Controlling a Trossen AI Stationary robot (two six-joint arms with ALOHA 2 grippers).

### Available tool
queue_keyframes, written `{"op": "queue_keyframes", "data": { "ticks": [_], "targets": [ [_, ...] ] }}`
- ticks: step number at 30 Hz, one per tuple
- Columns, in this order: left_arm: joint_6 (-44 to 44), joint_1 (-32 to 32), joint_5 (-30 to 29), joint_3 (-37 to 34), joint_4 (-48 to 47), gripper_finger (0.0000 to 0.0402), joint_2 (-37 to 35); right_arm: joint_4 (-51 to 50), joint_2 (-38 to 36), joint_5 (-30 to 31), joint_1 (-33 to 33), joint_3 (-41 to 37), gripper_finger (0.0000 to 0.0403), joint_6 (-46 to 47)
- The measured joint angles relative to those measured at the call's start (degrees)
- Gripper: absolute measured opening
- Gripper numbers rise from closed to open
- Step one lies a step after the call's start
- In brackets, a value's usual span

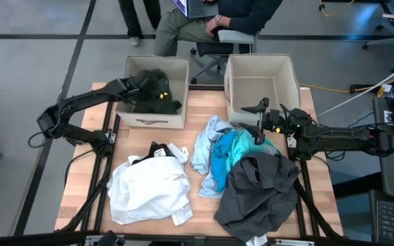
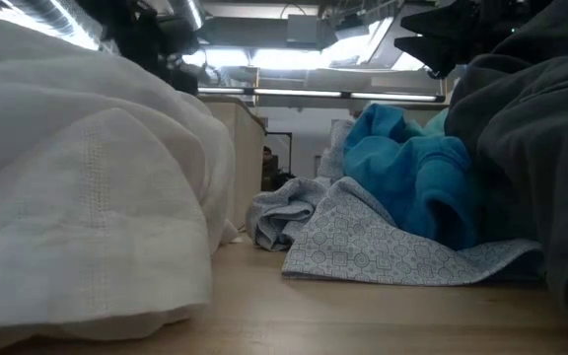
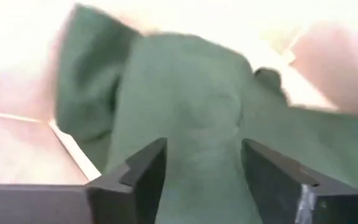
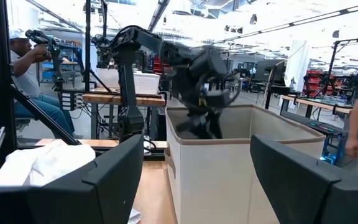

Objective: Sort clothes
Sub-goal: Put the white dress into the right laundry organizer

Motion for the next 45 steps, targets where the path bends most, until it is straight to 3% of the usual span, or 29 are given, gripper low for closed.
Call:
{"op": "queue_keyframes", "data": {
  "ticks": [7, 12, 19, 30, 35, 38, 45],
  "targets": [
    [-1.49, -1.93, 0.08, 11.96, -6.84, 0.0226, -3.36, 0.00, 0.01, 0.01, -0.02, 0.00, 0.0298, -0.02],
    [-2.00, -8.09, 0.68, 16.91, -6.09, 0.0228, -6.11, -0.18, 0.01, 0.01, -0.02, 0.00, 0.0298, -0.04],
    [-5.04, -23.18, 0.89, 17.23, -6.20, 0.0228, -6.68, -0.40, 0.01, 0.01, -0.02, 0.00, 0.0298, -0.07],
    [-18.11, -45.57, -0.98, 17.23, -6.21, 0.0228, -5.16, -0.90, 0.01, -0.01, -0.02, 0.00, 0.0298, 0.02],
    [-23.50, -53.55, -1.69, 17.23, -6.19, 0.0228, -2.78, -0.87, 0.02, 0.00, -0.02, 0.00, 0.0298, 0.00],
    [-27.24, -57.99, -4.95, 17.23, -6.23, 0.0228, -0.56, -0.90, 0.02, -0.01, -0.02, 0.00, 0.0298, -0.02],
    [-34.26, -65.07, -6.36, 17.20, -7.04, 0.0228, 5.49, -1.05, 0.02, -0.01, -0.02, 0.00, 0.0298, -0.02]
  ]
}}
